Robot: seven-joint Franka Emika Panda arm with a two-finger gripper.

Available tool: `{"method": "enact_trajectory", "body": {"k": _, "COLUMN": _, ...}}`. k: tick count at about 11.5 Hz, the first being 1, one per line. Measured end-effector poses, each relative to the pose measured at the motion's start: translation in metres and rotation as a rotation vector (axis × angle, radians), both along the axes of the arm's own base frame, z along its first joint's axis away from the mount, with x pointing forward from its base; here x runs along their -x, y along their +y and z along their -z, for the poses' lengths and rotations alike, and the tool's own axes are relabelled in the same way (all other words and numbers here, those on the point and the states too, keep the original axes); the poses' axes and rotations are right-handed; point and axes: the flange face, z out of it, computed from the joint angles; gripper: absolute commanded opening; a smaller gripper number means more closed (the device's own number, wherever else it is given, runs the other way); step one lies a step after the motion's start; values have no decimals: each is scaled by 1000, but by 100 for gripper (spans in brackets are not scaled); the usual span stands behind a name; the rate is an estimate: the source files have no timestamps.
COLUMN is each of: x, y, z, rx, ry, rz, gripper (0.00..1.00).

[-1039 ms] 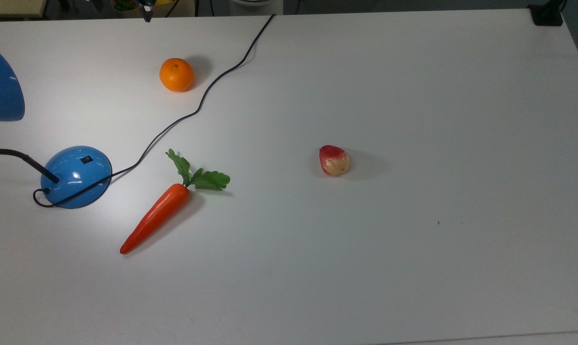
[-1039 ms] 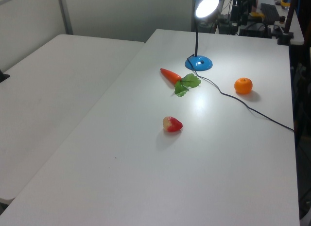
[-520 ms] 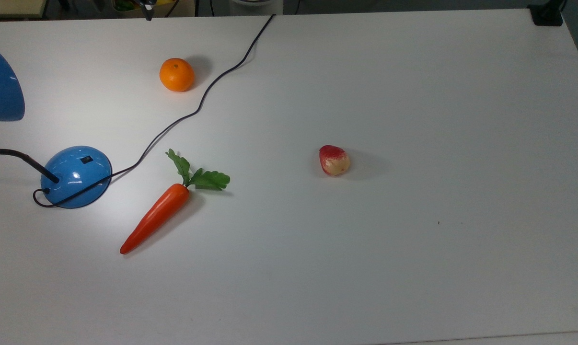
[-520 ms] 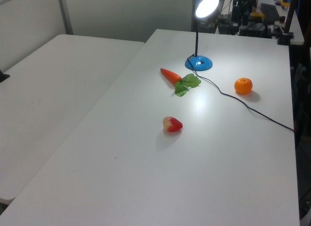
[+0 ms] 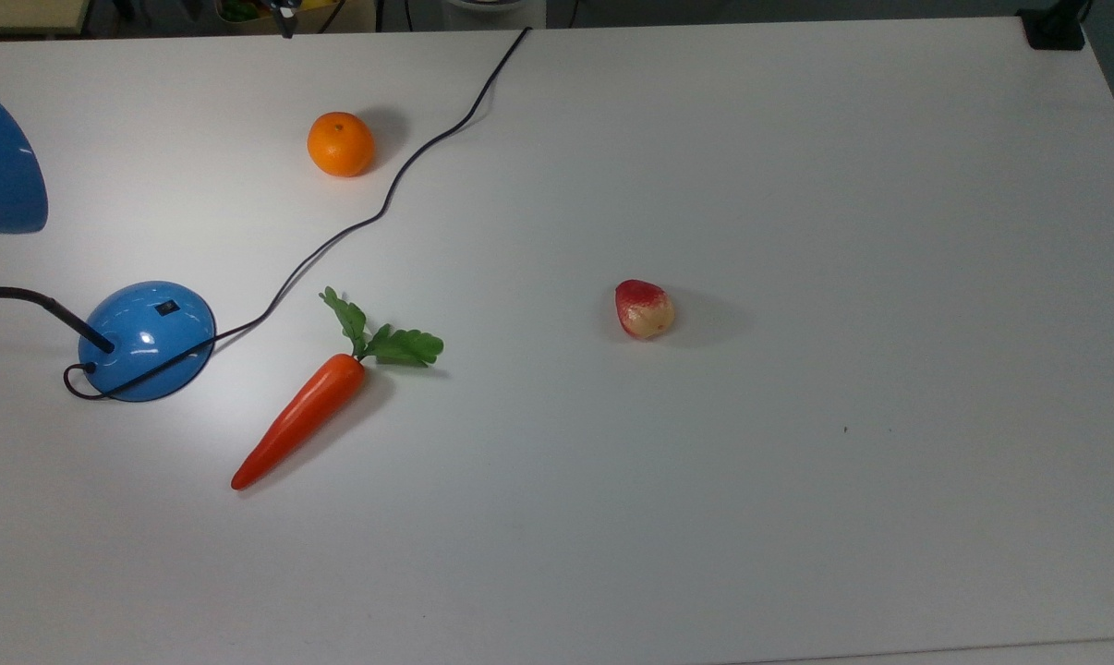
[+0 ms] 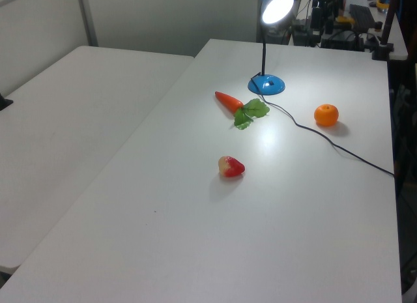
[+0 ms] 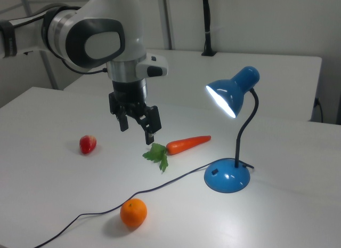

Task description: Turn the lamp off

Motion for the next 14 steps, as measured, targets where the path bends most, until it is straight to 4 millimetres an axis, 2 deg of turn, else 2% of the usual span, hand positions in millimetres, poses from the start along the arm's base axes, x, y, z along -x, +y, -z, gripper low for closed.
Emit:
{"method": "enact_trajectory", "body": {"k": 1, "x": 0, "y": 0, "z": 0, "rx": 0, "ry": 0, "rz": 0, "gripper": 55}}
{"method": "enact_trajectory", "body": {"k": 3, "x": 0, "y": 0, "z": 0, "rx": 0, "ry": 1, "rz": 0, "gripper": 26}}
{"method": "enact_trajectory", "body": {"k": 6, "x": 1, "y": -1, "z": 4, "rx": -2, "ry": 9, "rz": 14, "gripper": 5}}
{"method": "enact_trajectory", "body": {"k": 7, "x": 1, "y": -4, "z": 6, "rx": -2, "ry": 14, "rz": 43, "gripper": 2}}
{"method": "enact_trajectory", "body": {"k": 10, "x": -3, "y": -13, "z": 20, "rx": 16, "ry": -36, "rz": 161, "gripper": 0}}
{"method": "enact_trajectory", "body": {"k": 14, "x": 6, "y": -41, "z": 63, "rx": 44, "ry": -189, "rz": 272, "gripper": 0}}
